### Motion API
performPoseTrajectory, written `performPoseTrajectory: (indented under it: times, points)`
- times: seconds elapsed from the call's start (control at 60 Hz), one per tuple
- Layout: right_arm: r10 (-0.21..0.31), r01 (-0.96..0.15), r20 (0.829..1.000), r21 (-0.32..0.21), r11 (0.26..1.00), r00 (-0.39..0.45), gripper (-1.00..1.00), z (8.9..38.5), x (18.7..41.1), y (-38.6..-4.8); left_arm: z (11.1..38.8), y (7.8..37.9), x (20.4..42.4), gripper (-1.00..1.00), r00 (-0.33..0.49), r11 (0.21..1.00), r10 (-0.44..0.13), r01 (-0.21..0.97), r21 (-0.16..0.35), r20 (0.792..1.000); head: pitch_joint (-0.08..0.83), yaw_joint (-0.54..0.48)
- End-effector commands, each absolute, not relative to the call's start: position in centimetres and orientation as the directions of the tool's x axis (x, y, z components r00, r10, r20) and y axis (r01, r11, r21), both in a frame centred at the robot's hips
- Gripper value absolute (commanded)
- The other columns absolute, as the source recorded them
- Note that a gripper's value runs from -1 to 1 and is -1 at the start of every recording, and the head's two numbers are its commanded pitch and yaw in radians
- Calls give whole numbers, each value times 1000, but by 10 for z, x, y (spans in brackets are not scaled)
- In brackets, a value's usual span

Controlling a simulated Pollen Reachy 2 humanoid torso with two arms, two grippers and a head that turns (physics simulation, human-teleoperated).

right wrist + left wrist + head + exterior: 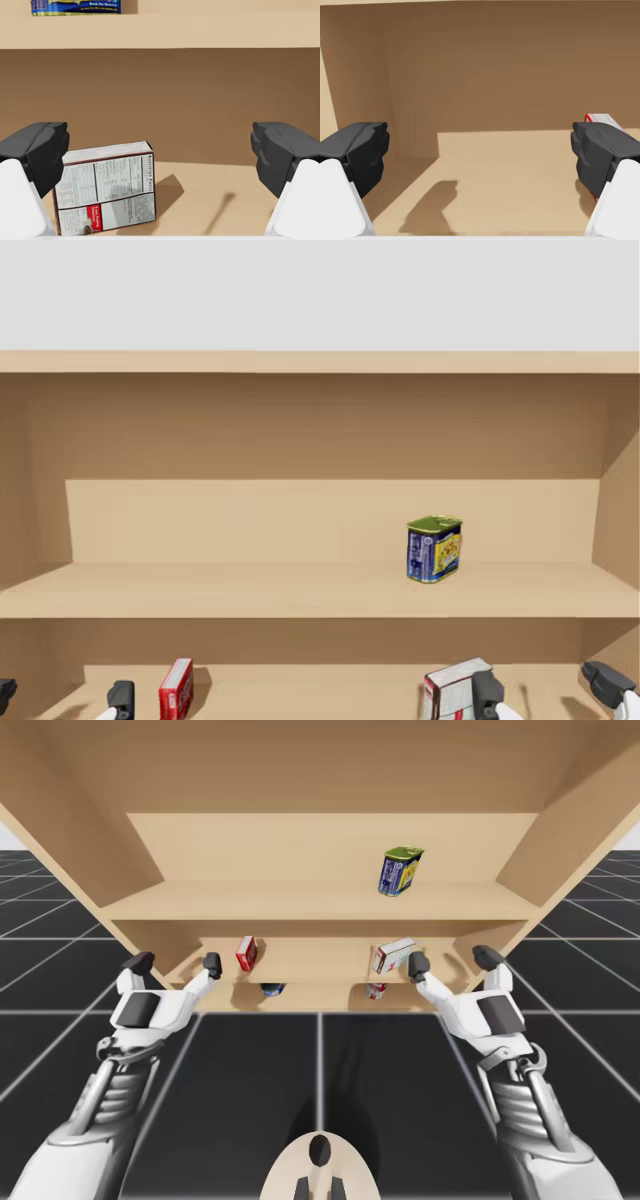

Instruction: Look through the shelves, find the tuna can, and take it.

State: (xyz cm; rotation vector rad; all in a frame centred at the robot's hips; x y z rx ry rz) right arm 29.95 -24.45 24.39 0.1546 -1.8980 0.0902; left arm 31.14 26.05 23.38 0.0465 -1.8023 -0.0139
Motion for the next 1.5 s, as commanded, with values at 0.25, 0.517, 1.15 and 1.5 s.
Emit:
performPoseTrajectory:
  times: [0.25, 0.517, 1.15, 1.5]
  points:
    - [-83, -136, 947, 42, 990, -309, -1000, 243, 300, -242, 232, 264, 312, -1000, -222, 999, -35, -28, 29, 974, 126, -6]
    - [-60, -112, 944, 25, 993, -324, -1000, 244, 300, -246, 232, 265, 313, -1000, -225, 999, -42, -28, 36, 973, 356, 15]
    - [-46, -105, 945, 13, 994, -325, -1000, 243, 303, -250, 240, 245, 300, -1000, -228, 998, -20, 46, 31, 973, 601, 226]
    - [-33, -88, 945, 4, 996, -327, -1000, 241, 304, -252, 270, 225, 224, -1000, 14, 982, 41, 185, -43, 999, 588, 222]
